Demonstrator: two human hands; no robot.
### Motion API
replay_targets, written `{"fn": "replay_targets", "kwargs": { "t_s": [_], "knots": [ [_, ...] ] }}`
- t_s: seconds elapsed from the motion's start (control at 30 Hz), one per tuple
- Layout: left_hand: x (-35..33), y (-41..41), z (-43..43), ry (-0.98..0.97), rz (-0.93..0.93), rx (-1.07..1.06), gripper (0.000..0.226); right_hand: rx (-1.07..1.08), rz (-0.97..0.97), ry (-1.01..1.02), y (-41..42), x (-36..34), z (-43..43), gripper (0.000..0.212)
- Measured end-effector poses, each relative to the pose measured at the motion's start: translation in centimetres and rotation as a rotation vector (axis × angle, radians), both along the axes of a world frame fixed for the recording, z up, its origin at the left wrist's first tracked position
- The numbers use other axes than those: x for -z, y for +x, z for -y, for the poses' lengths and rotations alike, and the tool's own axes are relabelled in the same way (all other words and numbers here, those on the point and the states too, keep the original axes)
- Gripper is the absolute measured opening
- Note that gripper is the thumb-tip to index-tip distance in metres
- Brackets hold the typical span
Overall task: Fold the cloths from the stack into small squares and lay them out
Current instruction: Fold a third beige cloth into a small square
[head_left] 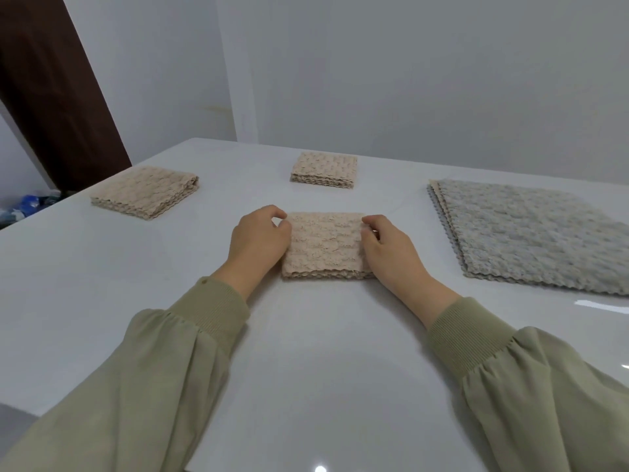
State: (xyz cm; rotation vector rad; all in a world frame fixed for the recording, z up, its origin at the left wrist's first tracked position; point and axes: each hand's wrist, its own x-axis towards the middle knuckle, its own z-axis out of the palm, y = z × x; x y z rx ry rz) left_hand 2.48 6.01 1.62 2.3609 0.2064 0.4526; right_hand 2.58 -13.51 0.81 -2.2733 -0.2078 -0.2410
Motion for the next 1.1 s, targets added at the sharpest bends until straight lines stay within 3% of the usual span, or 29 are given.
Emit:
{"fn": "replay_targets", "kwargs": {
  "t_s": [0.13,0.27,0.4,0.5,0.6,0.7,1.1],
  "knots": [
    [-0.4,-1.4,-2.1,-0.066,-0.065,-0.059,0.021,-0.032,0.026,-0.003,-2.3,-0.3,-1.2,0.030],
    [-0.9,-3.3,-3.9,0.041,-0.093,-0.090,0.024,-0.091,0.072,-0.039,-4.7,-0.6,-2.8,0.024],
    [-1.0,-5.1,-4.7,0.403,-0.118,-0.141,0.032,-0.072,0.172,-0.088,-5.8,-0.3,-4.5,0.022],
    [-0.8,-5.4,-4.0,0.611,-0.005,0.088,0.046,-0.066,0.241,-0.222,-5.8,-0.3,-5.6,0.037],
    [0.2,-5.2,-3.2,0.618,-0.173,0.285,0.052,-0.147,0.093,-0.430,-5.6,0.4,-6.5,0.050],
    [0.8,-5.2,-3.2,0.591,-0.356,0.320,0.053,-0.189,-0.001,-0.525,-5.5,1.1,-6.4,0.054],
    [0.6,-5.7,-3.4,0.657,-0.450,0.305,0.055,-0.240,0.032,-0.599,-5.4,1.2,-6.0,0.056]
  ]
}}
